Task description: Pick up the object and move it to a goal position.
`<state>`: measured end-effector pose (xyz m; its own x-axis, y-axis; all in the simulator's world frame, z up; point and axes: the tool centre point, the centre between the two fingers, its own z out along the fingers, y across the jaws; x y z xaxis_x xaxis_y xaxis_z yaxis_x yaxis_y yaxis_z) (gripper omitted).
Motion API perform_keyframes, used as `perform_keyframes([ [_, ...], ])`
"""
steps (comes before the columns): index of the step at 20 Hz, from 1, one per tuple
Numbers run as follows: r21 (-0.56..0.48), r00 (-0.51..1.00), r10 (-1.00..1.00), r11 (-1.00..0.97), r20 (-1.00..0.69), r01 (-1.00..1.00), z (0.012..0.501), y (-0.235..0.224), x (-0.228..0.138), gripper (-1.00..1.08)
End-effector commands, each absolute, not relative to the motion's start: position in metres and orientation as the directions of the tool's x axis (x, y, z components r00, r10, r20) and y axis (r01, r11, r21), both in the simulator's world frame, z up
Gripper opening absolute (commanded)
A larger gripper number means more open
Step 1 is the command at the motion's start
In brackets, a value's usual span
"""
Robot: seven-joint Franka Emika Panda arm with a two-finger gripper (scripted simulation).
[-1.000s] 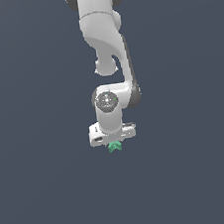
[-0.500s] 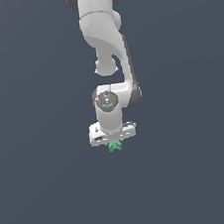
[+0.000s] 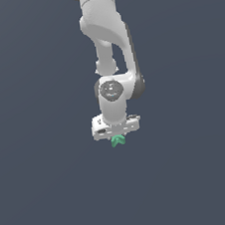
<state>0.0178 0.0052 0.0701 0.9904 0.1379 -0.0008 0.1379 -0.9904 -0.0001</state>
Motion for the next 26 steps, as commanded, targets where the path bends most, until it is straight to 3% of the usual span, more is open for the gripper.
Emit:
perform_keyframes([
  [1, 0.000, 0.990, 0.139, -0.990, 0.000, 0.139, 0.083, 0.012, 0.011, -1.00],
  [26, 0.003, 0.990, 0.139, -0.990, 0.000, 0.139, 0.295, 0.123, -0.101, -1.00],
])
